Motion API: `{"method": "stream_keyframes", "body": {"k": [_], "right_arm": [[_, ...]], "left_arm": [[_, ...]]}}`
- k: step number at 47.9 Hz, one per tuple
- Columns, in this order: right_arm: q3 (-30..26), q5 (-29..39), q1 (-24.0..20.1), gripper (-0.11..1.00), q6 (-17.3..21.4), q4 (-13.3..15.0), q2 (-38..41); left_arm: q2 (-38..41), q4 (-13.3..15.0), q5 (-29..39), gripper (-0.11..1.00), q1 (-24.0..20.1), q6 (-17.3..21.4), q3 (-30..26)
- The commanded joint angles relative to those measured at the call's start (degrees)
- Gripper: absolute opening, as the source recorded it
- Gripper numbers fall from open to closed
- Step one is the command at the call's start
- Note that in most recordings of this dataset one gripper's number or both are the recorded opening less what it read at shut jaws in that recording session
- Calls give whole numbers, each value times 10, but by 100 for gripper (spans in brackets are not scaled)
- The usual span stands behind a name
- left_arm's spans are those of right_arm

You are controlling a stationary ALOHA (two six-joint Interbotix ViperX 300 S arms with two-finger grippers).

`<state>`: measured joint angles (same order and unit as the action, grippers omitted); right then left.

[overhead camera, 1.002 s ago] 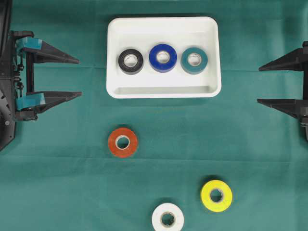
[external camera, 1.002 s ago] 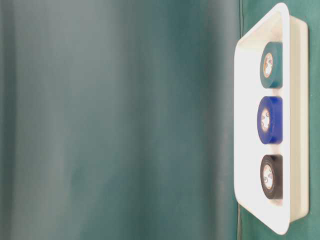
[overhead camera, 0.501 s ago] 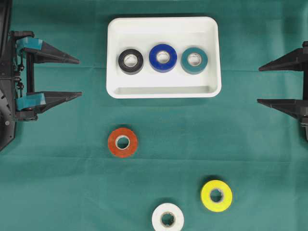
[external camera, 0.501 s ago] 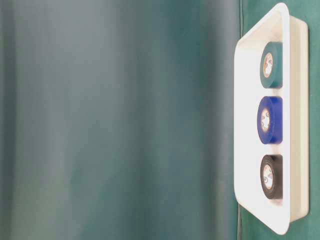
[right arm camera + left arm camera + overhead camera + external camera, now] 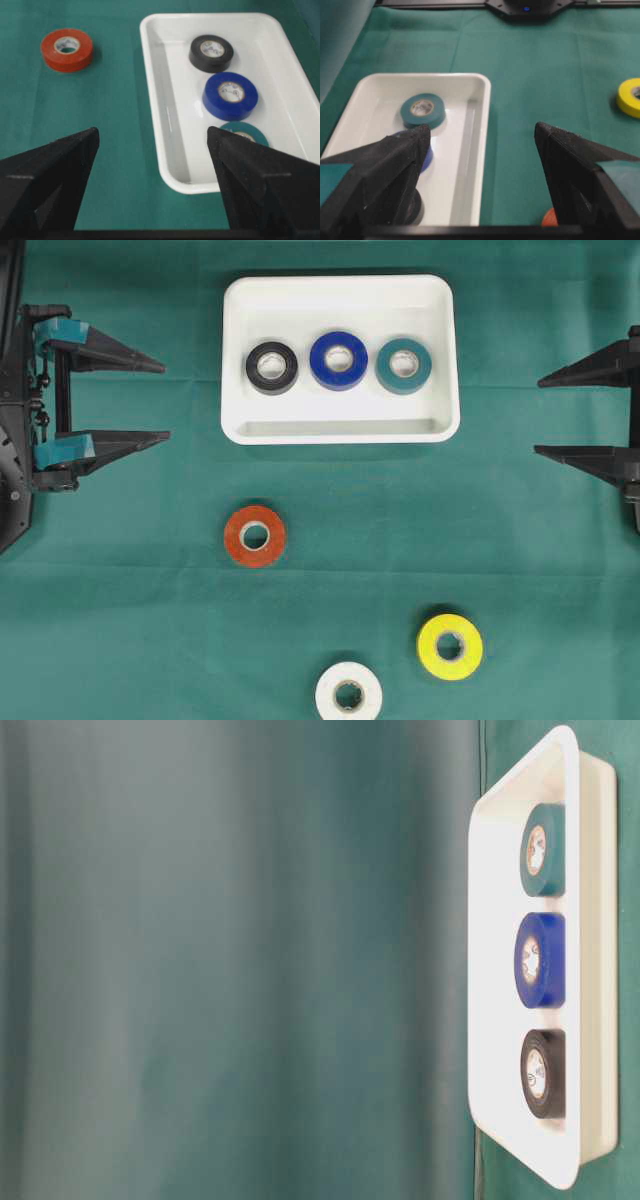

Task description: Pick up the tape from a random location and place it into the white case.

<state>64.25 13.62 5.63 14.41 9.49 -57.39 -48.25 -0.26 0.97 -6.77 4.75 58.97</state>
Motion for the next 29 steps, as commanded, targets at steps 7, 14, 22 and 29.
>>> {"method": "stream_keyframes", "body": {"k": [7, 14, 22, 29], "right_arm": [[-14, -4, 0, 84, -1, 2, 4], [-14, -4, 1, 84, -1, 2, 4], [-13, -5, 1, 84, -1, 2, 4], [-13, -5, 1, 84, -1, 2, 4]], "left_arm": [[9, 1, -5, 84, 2, -1, -6], [11, 2, -4, 84, 2, -1, -6], [12, 2, -4, 84, 1, -1, -6], [12, 2, -4, 84, 1, -1, -6]]}}
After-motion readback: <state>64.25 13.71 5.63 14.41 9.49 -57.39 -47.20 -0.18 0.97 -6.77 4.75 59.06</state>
